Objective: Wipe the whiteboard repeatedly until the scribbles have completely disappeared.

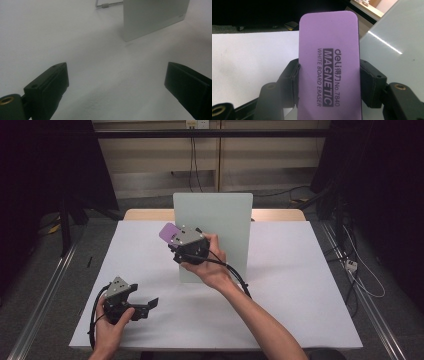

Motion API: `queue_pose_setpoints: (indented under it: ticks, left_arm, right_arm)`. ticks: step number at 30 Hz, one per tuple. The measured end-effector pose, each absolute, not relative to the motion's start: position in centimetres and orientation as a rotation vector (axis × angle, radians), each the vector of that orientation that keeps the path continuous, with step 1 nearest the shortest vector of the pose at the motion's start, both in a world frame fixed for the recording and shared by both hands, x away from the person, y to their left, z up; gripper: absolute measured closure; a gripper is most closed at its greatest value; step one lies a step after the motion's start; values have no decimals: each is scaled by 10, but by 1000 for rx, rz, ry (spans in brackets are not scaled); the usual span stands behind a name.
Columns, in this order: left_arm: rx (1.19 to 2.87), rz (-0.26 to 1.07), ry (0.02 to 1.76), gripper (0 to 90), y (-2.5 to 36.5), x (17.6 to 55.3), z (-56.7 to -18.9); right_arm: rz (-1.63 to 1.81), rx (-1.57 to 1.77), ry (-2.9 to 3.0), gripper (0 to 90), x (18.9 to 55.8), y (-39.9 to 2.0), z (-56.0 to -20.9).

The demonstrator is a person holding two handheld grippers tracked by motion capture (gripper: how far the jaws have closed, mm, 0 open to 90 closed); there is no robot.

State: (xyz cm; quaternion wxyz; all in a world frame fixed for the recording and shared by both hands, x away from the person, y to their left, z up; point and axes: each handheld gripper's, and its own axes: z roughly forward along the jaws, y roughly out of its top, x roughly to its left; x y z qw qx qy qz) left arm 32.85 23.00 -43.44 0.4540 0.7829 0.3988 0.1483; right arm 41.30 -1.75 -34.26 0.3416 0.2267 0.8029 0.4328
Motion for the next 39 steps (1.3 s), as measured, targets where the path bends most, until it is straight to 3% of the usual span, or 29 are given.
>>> queue_pose_setpoints:
  ticks: [12, 26, 39]
  left_arm:
    - [1917, 373, 992, 55, 232, 328, -434]
    - [1926, 373, 995, 54, 230, 329, -435]
    - [1937, 348, 995, 54, 228, 330, -438]
  right_arm:
    - [1142, 694, 1905, 414, 416, -55, -311]
    - [1124, 790, 1791, 414, 406, -123, -308]
    - [1140, 694, 1904, 413, 406, -68, -332]
